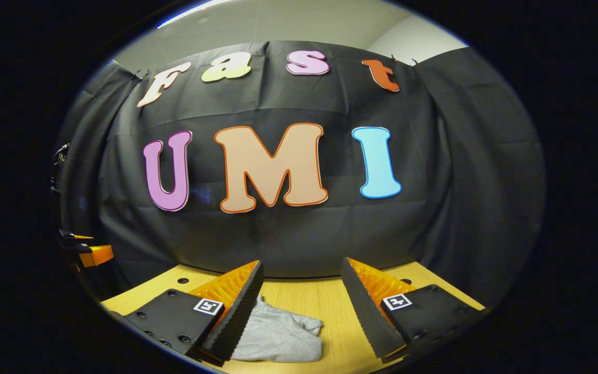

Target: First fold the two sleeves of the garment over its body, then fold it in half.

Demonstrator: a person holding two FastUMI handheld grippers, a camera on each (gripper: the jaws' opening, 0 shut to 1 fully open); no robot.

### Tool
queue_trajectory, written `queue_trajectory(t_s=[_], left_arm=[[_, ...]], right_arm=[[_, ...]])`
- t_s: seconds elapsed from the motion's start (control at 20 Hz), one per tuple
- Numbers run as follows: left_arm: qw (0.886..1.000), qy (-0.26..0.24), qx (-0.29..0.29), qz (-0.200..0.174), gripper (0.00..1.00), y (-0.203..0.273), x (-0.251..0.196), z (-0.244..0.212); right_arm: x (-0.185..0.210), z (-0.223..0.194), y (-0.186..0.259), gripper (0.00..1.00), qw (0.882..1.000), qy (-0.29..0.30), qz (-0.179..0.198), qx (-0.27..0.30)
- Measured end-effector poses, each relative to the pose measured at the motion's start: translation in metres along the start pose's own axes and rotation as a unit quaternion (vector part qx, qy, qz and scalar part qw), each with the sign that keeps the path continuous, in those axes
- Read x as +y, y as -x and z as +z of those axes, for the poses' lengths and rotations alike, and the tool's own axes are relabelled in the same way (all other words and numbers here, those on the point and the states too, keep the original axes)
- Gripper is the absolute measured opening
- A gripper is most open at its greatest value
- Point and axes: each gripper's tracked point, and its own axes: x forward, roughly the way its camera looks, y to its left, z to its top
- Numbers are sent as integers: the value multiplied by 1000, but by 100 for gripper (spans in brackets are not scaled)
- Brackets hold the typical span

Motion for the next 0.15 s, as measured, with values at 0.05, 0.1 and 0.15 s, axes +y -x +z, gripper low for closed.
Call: queue_trajectory(t_s=[0.05, 0.1, 0.15], left_arm=[[1000, -3, -4, -3, 94, 2, -2, 4], [1000, -7, -8, -5, 94, 2, -3, 6], [1000, -11, -11, -7, 94, 4, -4, 9]], right_arm=[[2, 2, 0, 96, 1000, 2, 1, -3], [4, 3, 1, 96, 1000, 5, 2, -4], [6, 3, 2, 96, 1000, 8, 2, -6]])
